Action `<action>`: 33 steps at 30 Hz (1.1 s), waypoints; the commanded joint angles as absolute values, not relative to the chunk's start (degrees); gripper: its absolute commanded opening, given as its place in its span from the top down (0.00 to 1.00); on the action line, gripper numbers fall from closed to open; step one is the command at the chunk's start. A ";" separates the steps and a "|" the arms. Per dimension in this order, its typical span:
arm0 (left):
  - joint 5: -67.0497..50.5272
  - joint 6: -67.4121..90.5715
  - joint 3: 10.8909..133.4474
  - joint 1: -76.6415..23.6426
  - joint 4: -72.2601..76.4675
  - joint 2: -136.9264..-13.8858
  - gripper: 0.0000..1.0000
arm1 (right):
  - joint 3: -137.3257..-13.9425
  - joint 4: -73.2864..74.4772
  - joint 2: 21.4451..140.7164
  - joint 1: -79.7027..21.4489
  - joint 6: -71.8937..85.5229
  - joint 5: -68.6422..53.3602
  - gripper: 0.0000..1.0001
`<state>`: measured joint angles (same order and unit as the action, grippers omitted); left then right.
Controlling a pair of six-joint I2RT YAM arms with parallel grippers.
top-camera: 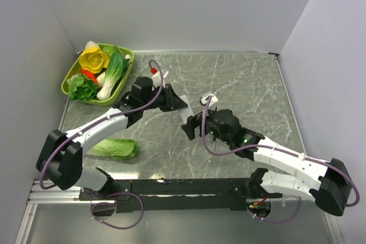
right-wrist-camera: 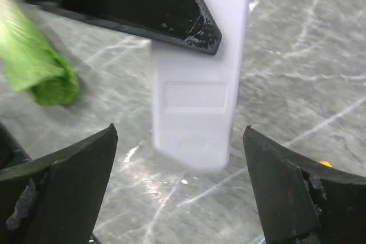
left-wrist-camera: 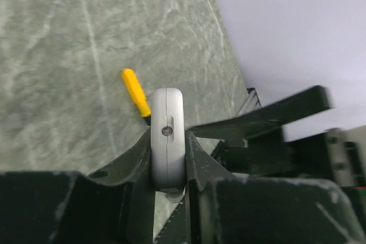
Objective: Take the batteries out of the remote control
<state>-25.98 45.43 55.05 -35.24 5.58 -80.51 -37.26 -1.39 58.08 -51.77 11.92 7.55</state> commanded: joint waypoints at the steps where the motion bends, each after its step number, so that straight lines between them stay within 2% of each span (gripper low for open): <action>1: -29.79 42.71 51.86 -30.25 10.72 -77.18 0.99 | -36.22 -6.50 53.62 -46.61 17.56 -1.47 0.00; 6: -29.97 45.07 45.64 -26.99 16.75 -72.70 0.99 | -34.19 -10.98 52.56 -36.50 25.04 -20.60 0.00; 18: -34.62 53.87 33.31 -26.63 37.44 -63.46 0.99 | -32.17 -25.47 60.81 -32.08 36.47 -37.35 0.04; 22: -35.95 54.75 32.35 -26.54 39.55 -63.90 0.99 | -32.34 -28.12 63.36 -31.99 37.79 -39.20 0.16; 29: -35.86 55.20 31.81 -26.63 41.66 -64.77 0.99 | -31.55 -34.10 67.58 -32.08 41.13 -41.92 0.23; 32: -35.33 55.02 31.90 -26.63 41.66 -64.95 0.99 | -31.38 -34.80 68.46 -31.99 41.31 -41.66 0.32; 33: -34.98 55.02 31.82 -26.63 41.40 -64.95 0.99 | -31.29 -34.89 68.55 -32.08 41.13 -41.49 0.38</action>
<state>-34.70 54.35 31.38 -26.61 37.01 -64.77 -31.68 -29.47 68.10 -32.32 39.97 -40.14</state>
